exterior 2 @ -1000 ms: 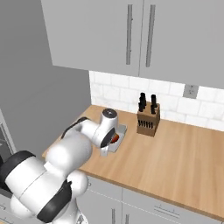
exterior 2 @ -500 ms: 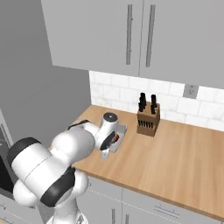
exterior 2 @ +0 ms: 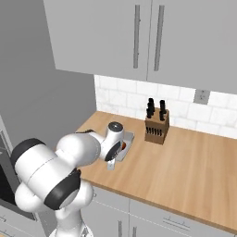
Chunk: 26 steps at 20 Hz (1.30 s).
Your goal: Take the meat container that has the fish and place it on the second highest rack of the freezer. Then take the vegetable container that has the bell pepper and cucumber and place it on the highest rack of the freezer.
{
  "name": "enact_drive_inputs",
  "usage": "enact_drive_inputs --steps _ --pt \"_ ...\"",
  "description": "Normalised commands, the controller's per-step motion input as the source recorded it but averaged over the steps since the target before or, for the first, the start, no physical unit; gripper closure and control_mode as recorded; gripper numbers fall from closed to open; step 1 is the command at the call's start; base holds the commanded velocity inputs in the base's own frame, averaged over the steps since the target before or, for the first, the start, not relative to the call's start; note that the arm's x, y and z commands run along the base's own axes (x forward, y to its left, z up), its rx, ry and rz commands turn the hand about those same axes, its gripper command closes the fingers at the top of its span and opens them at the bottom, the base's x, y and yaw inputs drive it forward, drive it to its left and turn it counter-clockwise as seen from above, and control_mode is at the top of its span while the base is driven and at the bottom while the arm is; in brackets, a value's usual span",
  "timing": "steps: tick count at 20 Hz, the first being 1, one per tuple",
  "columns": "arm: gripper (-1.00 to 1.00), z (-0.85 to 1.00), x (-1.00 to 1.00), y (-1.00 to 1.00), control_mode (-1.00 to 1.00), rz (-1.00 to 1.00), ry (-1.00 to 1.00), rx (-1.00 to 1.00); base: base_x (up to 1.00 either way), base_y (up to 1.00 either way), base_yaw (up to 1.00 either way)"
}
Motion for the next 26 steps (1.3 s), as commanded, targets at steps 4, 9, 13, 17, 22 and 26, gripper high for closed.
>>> enact_drive_inputs --steps 4,9,13,17,22,26 --pt "1.0 -0.14 0.0 0.0 -1.0 0.0 0.0 0.0 0.0 0.0 0.0" --pt "1.0 -0.05 0.0 0.0 -1.0 0.0 0.0 0.0 0.0 0.0 0.0" --pt "1.0 0.0 0.0 0.0 -1.0 0.0 0.0 0.0 0.0 0.0 0.0" --pt "1.0 0.0 0.0 0.0 -1.0 0.0 -0.01 0.0 0.0 0.0 0.0" --pt "1.0 0.5 -0.03 0.09 -1.0 0.0 -0.07 -0.01 0.0 0.0 0.0" --pt "1.0 1.0 -0.24 0.27 -1.0 -0.04 -0.03 0.0 0.0 0.0 0.0"
